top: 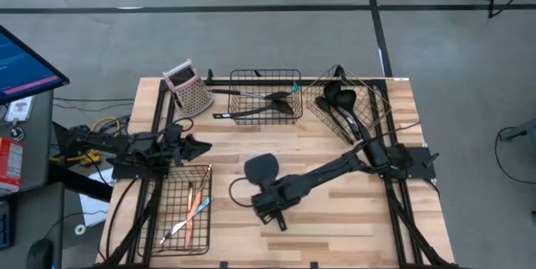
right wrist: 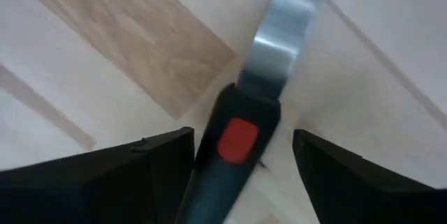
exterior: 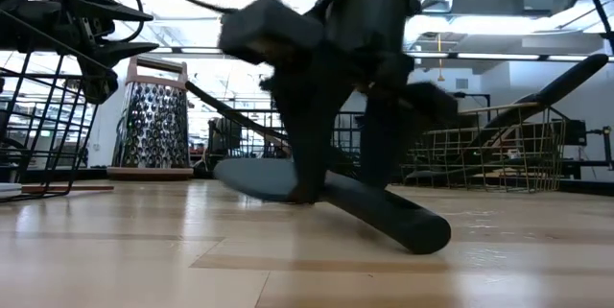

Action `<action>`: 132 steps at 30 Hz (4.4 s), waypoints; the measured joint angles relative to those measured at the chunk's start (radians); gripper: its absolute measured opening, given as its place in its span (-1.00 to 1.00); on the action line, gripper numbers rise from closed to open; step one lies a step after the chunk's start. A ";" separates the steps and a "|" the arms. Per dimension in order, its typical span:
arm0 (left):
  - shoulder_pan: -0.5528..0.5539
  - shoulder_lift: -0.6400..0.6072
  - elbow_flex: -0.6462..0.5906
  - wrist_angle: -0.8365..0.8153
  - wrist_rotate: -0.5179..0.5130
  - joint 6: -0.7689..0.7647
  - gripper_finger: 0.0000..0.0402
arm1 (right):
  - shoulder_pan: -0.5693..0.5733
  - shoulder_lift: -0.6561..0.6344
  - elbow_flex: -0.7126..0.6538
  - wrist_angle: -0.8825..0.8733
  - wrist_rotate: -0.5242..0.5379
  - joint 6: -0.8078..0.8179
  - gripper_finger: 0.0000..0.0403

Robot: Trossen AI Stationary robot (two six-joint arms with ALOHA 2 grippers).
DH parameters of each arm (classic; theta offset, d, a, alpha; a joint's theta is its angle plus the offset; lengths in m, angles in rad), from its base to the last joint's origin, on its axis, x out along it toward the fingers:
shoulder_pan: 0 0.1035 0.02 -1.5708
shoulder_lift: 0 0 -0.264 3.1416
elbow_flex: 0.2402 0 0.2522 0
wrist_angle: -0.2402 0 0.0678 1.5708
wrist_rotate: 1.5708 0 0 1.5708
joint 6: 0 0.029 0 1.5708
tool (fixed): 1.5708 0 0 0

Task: Pick & Place Kitchen Items
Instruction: Put the black spatula into the top left wire basket, then return to Home Position

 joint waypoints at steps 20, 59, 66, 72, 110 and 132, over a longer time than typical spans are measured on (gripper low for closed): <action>0.000 0.010 -0.001 -0.002 0.004 0.002 -0.31 | -0.024 -0.035 0.042 -0.140 -0.091 -0.071 -0.51; 0.000 0.028 -0.001 0.001 -0.031 0.009 -0.31 | 0.009 -0.717 0.048 0.519 -0.111 -0.632 -0.51; 0.000 0.032 -0.001 0.002 -0.031 0.022 -0.31 | -0.119 -0.705 0.046 0.471 -0.005 -0.661 -0.51; 0.000 0.032 -0.001 0.005 -0.031 0.022 -0.31 | -0.348 -0.655 0.044 0.302 0.001 -0.657 -0.51; 0.000 0.075 -0.002 0.038 -0.030 -0.002 -0.31 | -0.799 -0.303 0.089 -0.250 -0.311 -0.523 0.14; 0.000 0.074 -0.002 0.211 -0.030 -0.009 -0.31 | -0.618 -0.466 0.416 -0.176 -0.337 -0.781 0.37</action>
